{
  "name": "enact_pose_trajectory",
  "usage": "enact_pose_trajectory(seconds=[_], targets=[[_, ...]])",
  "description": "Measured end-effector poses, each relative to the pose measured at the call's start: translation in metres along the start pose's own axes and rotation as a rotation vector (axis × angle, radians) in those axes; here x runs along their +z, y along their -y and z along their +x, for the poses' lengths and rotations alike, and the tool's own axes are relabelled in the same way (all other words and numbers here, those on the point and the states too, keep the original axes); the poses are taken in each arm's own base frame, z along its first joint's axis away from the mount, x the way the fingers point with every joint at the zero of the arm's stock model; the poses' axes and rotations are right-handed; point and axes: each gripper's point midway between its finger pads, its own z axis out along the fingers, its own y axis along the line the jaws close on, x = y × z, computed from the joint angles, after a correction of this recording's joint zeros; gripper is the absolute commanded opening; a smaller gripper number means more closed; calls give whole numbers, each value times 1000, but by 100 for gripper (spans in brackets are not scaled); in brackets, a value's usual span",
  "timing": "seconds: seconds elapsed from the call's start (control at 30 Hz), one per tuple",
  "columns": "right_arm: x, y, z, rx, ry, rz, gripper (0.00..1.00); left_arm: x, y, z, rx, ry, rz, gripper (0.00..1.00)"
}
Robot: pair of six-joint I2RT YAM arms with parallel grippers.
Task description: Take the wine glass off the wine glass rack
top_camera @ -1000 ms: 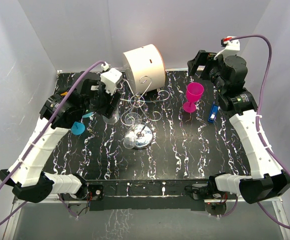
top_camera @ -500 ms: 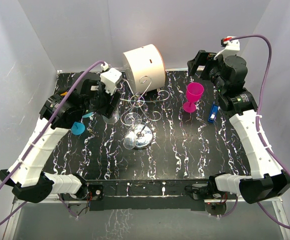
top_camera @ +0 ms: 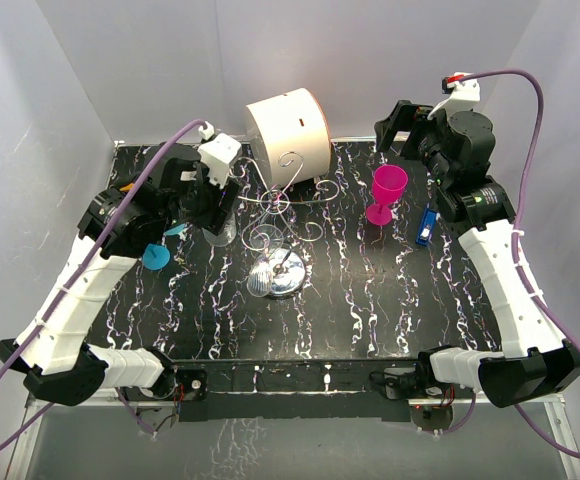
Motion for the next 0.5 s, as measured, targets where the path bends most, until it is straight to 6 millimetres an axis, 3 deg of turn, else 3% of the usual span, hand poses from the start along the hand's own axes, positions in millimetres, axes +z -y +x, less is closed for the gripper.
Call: enact_pose_trajectory(seconds=[0.5], targets=[[0,-2,0,2,-2,-11,98,-2,-8,-4,-42,13,-51,34]])
